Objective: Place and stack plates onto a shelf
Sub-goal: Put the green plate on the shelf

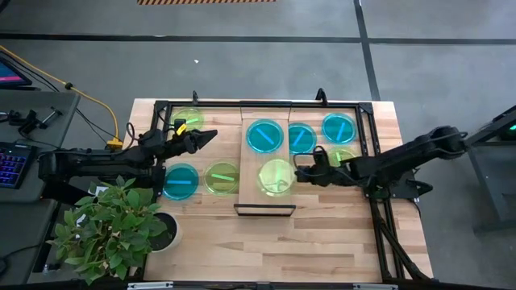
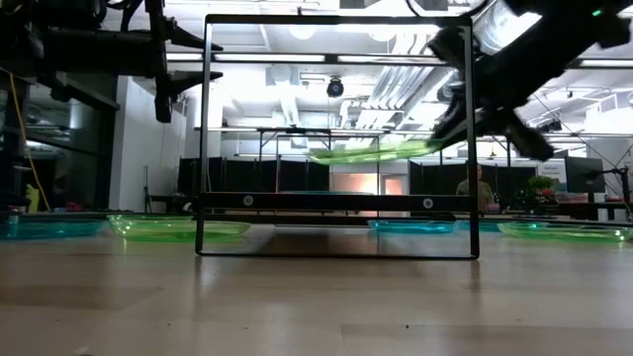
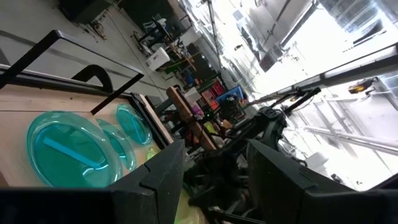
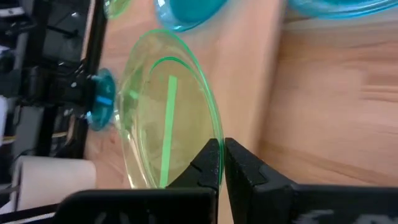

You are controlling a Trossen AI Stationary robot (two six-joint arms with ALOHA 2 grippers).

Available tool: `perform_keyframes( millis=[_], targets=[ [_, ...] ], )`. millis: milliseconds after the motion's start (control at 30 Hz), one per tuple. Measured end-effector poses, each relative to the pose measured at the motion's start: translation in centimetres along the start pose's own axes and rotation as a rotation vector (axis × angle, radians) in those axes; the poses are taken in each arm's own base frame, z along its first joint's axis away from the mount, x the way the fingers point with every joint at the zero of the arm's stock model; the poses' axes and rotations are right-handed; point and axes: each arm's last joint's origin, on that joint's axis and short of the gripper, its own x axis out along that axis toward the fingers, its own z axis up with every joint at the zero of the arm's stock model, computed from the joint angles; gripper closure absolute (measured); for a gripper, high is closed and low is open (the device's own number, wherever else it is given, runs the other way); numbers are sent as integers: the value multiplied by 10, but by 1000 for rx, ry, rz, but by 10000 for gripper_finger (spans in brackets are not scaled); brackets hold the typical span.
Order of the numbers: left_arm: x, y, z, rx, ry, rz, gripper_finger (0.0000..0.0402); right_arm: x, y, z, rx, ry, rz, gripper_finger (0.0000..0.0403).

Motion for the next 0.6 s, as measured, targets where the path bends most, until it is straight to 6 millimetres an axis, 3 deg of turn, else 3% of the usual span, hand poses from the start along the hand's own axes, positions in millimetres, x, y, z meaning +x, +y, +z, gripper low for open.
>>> perform_keyframes(
  millis=[300, 600],
  targets=[
    [0, -2, 2, -3, -21, -15, 236, 36, 2, -10, 1, 97, 66, 403],
    [0, -3, 3, -4, -37, -20, 236, 45, 3, -13, 10, 88, 87, 403]
  ],
)
